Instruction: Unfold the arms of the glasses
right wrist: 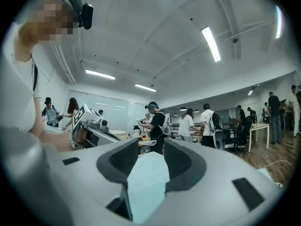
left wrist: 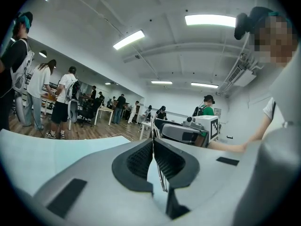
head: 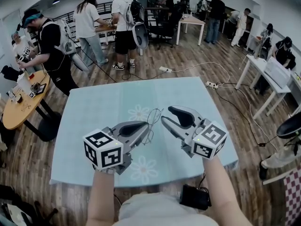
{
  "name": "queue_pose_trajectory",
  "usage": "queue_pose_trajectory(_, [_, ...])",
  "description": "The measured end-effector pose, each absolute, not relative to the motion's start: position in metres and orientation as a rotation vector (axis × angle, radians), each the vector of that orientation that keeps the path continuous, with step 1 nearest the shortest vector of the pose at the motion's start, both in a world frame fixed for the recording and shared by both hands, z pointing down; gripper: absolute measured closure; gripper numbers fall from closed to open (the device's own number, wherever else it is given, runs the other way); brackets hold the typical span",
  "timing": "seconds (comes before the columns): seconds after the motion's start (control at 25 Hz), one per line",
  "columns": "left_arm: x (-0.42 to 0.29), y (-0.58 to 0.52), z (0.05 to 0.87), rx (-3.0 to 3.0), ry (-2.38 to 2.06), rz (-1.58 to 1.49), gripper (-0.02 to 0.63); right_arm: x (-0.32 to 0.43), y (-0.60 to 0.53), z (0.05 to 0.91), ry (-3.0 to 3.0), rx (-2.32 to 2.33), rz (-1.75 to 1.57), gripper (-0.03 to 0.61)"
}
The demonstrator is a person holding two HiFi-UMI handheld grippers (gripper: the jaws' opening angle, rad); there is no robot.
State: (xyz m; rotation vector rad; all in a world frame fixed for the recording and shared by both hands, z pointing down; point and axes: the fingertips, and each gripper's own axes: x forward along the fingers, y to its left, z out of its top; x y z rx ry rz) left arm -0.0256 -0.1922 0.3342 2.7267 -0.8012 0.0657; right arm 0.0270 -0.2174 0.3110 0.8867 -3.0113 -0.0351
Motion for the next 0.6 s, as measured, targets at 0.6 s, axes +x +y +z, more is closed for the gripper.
queue_pose_trajectory(0.6, [-0.029, -0.191, 0.337, 2.728, -0.792, 0.112, 0.595, 0.013, -0.213, 0.306, -3.080, 0.709, 0.011, 0.451])
